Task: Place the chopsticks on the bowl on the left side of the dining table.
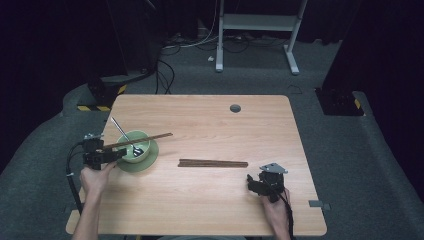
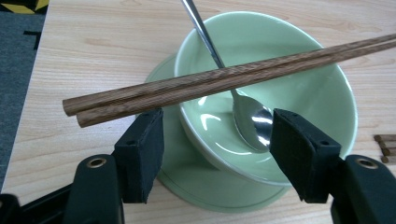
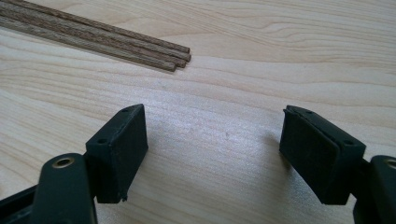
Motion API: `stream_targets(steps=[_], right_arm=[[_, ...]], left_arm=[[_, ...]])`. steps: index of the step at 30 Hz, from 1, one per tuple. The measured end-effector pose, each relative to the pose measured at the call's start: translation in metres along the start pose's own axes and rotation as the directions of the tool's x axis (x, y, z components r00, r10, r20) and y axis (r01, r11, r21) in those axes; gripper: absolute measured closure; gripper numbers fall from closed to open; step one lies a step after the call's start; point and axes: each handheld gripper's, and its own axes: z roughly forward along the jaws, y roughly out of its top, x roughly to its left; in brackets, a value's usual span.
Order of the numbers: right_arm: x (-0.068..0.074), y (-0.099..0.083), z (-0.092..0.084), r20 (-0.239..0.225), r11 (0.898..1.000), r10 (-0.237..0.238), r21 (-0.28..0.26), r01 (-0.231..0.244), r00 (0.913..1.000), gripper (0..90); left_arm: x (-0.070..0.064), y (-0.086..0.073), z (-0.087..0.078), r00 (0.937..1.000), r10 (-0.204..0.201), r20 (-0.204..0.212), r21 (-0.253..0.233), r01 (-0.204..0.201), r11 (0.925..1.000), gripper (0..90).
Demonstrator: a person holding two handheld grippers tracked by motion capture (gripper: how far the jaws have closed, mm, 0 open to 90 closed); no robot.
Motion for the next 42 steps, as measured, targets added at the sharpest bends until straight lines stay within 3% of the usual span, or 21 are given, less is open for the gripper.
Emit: stream_targets(steps=[9,21,42], right_arm=[[0.0,0.0,0.0,0.0,1.0,0.0,0.0,0.0,1.0,22.7],[0.0,0.0,0.0,0.001,1.0,0.003,0.001,-0.003,1.0,22.7],[0.0,0.0,0.0,0.003,1.0,0.005,0.001,-0.005,1.0,22.7]], left_arm=[[0.002,0.006,0.005,0.9997,0.004,-0.026,0.002,-0.004,1.0,35.0],[0.004,0.013,0.011,0.9997,-0.013,-0.022,0.006,0.013,0.9999,34.3],[0.004,0.017,0.011,0.9996,0.005,-0.027,0.005,-0.005,1.0,33.4]])
